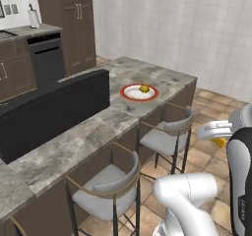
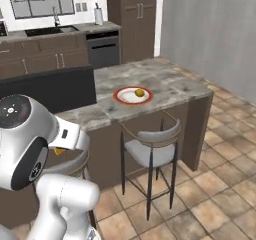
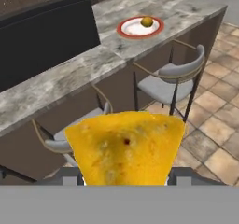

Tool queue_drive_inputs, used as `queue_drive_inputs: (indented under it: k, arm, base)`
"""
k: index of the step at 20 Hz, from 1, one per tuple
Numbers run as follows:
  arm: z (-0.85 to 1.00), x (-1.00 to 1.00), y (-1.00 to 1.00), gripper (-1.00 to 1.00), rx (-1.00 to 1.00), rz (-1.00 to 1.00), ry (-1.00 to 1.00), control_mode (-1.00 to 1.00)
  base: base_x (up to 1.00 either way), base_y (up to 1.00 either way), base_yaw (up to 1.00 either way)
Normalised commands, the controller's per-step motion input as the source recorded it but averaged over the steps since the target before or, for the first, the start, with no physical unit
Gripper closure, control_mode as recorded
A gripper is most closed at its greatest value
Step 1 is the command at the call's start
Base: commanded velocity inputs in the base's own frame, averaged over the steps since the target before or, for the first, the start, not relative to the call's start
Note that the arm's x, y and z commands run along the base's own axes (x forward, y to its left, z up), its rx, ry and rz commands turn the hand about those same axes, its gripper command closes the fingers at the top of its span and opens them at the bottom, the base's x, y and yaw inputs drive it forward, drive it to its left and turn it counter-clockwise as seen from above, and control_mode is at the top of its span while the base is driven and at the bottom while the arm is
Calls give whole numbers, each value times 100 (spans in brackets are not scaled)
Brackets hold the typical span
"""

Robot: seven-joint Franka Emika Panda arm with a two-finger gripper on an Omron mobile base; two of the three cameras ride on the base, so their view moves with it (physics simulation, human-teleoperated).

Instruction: Take the cheese, fish, and lemon from the fridge and place them on the plate on the dining counter to create an appetizer plate.

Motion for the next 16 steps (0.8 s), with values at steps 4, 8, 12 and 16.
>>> queue_drive_inputs:
  k: [4, 8, 12, 16]
  arm:
    - [0, 0, 0, 100, 0, 0, 0, 100]
    - [0, 0, 0, 100, 0, 0, 0, 100]
    - [0, 0, 0, 100, 0, 0, 0, 100]
    - [0, 0, 0, 100, 0, 0, 0, 100]
  base:
    - [91, -89, 46]
    - [38, -100, 40]
    - [0, -100, 43]
    - [-4, -100, 42]
